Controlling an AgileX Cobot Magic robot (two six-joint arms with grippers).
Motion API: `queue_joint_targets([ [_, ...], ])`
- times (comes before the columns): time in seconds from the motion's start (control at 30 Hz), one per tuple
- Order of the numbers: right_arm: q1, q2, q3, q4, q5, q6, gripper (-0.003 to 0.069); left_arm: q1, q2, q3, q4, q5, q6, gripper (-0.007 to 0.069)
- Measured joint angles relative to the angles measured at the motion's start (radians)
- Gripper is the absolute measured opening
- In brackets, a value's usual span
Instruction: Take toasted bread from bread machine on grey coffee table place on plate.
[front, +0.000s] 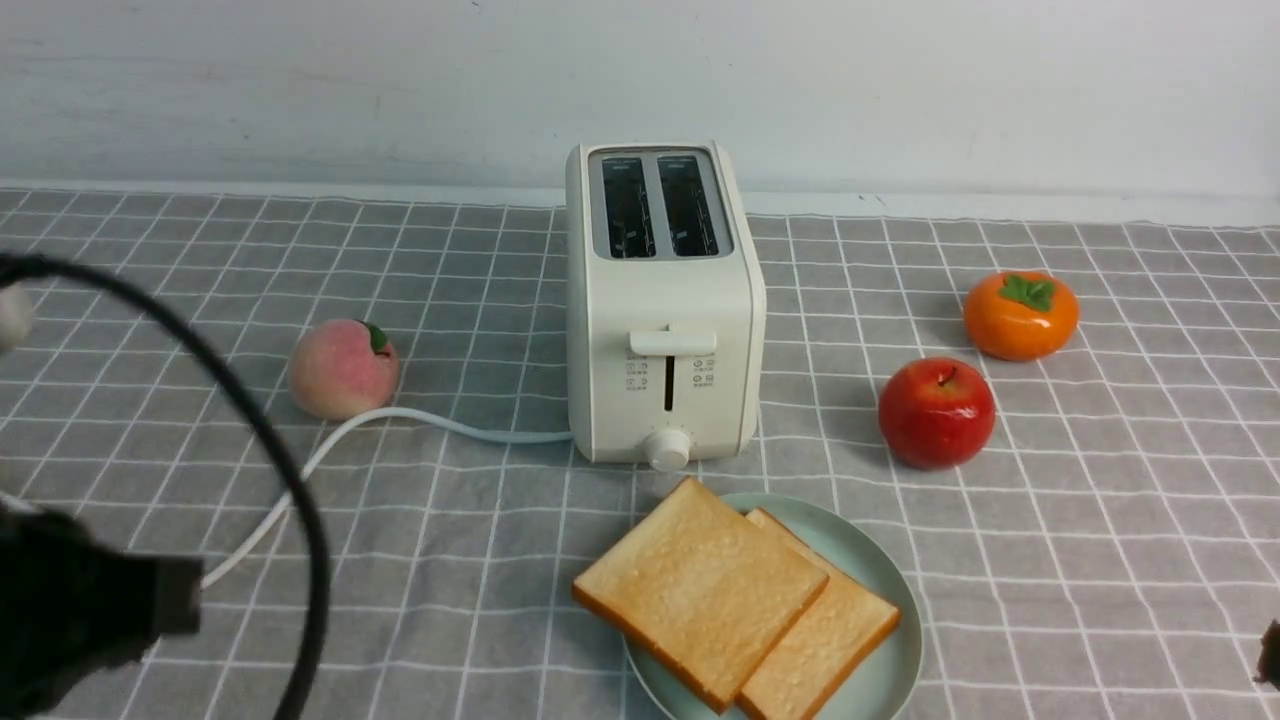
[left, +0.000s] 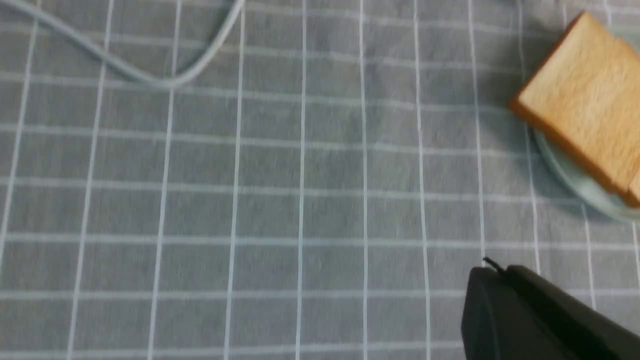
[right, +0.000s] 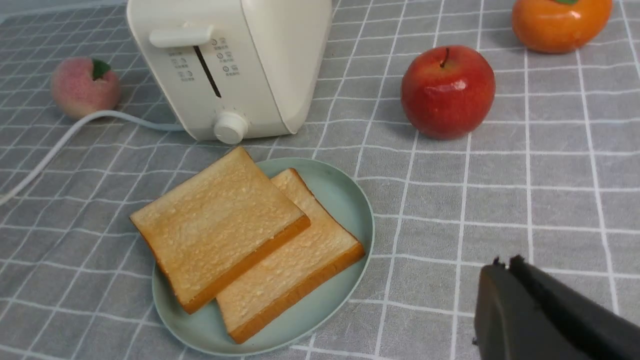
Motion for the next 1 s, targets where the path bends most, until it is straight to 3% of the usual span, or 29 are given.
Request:
queue_joint_targets([
  [0.3, 0.03, -0.014, 0.102, 0.021, -0.089, 0.001, -0.0006, 0.0, -0.315, 0.048, -0.17, 0.098, -0.009, -0.0014],
  [1.0, 0.031, -0.017, 0.102, 0.038, -0.13, 0.001, 0.001, 0.0, -0.394, 0.052, -0.17, 0.118, -0.013, -0.0014],
])
